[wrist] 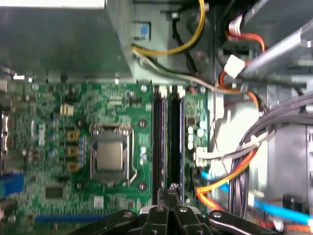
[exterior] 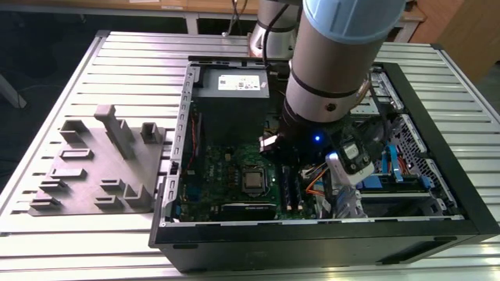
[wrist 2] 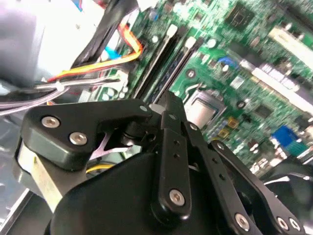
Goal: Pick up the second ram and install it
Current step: 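Press down the second ram until it locks into place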
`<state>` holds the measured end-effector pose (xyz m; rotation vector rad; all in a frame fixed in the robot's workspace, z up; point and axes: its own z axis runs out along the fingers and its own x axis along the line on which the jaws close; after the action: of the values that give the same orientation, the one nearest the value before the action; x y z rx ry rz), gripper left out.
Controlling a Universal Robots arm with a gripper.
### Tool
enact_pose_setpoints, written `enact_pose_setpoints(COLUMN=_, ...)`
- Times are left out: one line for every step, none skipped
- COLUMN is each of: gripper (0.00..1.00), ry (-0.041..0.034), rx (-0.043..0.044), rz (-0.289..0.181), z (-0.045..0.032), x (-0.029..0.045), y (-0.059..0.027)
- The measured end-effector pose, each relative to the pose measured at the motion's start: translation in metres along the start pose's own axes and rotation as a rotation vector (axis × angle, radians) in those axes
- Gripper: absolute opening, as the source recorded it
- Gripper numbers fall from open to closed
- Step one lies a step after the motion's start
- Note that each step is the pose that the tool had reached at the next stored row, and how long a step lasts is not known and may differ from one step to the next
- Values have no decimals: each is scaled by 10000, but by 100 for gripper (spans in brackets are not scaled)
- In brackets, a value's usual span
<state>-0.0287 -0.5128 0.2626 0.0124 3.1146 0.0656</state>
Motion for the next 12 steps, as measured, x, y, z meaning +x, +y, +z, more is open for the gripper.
enact_pose_setpoints(gripper=7, ry=0, rx=2, rz=1, z=2, x=1, y=44)
enact_pose_setpoints(gripper=7, ry=0, rx=1, rz=1, z=5, x=1, y=85)
enact_pose_setpoints(gripper=7, ry=0, rx=0, rz=1, z=8, x=2, y=123)
enact_pose_setpoints(gripper=7, ry=0, rx=0, rz=1, z=9, x=2, y=145)
enact_pose_setpoints(gripper=7, ry=0, rx=1, rz=1, z=9, x=2, y=153)
enact_pose_setpoints(gripper=7, ry=0, rx=0, rz=1, z=9, x=1, y=153)
enact_pose_setpoints(gripper=7, ry=0, rx=1, rz=0, z=9, x=1, y=153)
enact_pose_setpoints(gripper=7, ry=0, rx=1, rz=0, z=9, x=1, y=153)
enact_pose_setpoints(gripper=7, ry=0, rx=0, rz=0, z=9, x=1, y=154)
enact_pose_setpoints(gripper=7, ry=0, rx=-1, rz=1, z=10, x=2, y=154)
enact_pose_setpoints(gripper=7, ry=0, rx=-2, rz=1, z=9, x=2, y=154)
enact_pose_setpoints(gripper=7, ry=0, rx=-3, rz=1, z=9, x=2, y=154)
